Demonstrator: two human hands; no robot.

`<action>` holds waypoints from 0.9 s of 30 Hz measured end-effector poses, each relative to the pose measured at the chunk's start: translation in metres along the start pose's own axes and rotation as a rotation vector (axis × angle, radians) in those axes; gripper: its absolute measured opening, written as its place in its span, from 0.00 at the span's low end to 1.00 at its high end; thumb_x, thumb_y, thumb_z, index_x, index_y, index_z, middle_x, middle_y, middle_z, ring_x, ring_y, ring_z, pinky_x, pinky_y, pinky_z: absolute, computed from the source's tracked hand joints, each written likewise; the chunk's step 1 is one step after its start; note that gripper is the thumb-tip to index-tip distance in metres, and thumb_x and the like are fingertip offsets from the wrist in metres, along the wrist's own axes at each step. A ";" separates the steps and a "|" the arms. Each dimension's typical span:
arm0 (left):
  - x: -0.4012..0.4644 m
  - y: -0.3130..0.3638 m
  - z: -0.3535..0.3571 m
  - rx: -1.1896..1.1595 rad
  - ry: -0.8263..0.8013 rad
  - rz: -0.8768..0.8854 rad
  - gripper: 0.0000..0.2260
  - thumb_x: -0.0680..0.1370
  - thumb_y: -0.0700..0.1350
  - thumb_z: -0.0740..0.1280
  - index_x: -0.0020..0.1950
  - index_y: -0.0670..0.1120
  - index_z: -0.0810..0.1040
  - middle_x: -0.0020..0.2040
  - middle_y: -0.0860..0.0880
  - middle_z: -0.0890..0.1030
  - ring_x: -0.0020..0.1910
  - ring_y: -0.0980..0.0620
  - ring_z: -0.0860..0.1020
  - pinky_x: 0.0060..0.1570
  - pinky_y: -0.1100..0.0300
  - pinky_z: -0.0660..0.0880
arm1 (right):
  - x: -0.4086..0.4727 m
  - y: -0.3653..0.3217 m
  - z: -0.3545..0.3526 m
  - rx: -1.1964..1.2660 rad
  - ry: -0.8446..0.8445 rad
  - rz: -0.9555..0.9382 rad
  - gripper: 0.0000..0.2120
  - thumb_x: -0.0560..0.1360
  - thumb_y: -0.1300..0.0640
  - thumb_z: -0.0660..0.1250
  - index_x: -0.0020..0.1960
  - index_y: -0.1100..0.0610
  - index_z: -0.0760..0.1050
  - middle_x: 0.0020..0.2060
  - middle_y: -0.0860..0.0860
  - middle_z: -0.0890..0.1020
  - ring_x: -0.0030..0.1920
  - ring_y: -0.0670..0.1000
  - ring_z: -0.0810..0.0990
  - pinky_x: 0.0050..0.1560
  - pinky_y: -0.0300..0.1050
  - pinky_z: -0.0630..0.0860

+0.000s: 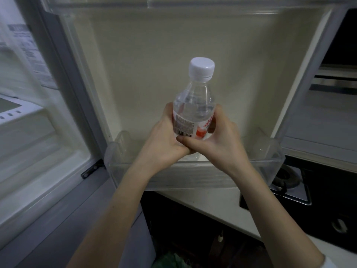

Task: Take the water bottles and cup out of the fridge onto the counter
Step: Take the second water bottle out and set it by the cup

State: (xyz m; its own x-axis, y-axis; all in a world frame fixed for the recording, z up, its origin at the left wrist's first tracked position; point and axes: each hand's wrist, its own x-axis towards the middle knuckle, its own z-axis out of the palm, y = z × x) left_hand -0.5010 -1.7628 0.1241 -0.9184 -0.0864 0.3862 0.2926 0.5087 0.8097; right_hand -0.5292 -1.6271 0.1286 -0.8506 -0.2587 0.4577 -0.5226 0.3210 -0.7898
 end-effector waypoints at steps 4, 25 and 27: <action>0.001 0.007 0.004 -0.006 0.021 0.066 0.35 0.59 0.42 0.75 0.59 0.62 0.63 0.55 0.57 0.79 0.55 0.53 0.79 0.54 0.46 0.77 | -0.005 -0.008 -0.009 -0.003 0.039 -0.005 0.30 0.59 0.51 0.78 0.57 0.50 0.69 0.44 0.39 0.80 0.47 0.45 0.80 0.50 0.48 0.78; -0.006 0.088 0.068 -0.232 -0.001 0.360 0.34 0.61 0.37 0.78 0.64 0.47 0.69 0.54 0.53 0.81 0.54 0.56 0.80 0.52 0.56 0.78 | -0.051 -0.023 -0.104 0.089 0.362 -0.142 0.30 0.59 0.59 0.80 0.58 0.51 0.72 0.46 0.40 0.81 0.50 0.40 0.80 0.48 0.31 0.74; -0.010 0.099 0.086 -0.292 -0.034 0.369 0.35 0.60 0.38 0.79 0.64 0.46 0.70 0.54 0.52 0.81 0.53 0.55 0.80 0.51 0.58 0.78 | -0.064 -0.021 -0.123 0.070 0.397 -0.139 0.30 0.59 0.60 0.80 0.57 0.52 0.72 0.45 0.40 0.81 0.49 0.39 0.81 0.47 0.30 0.74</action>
State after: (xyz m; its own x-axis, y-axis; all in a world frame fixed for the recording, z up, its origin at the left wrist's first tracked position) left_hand -0.4860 -1.6373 0.1628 -0.7455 0.0857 0.6610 0.6596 0.2375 0.7131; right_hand -0.4708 -1.5055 0.1661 -0.7357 0.0798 0.6726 -0.6404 0.2414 -0.7291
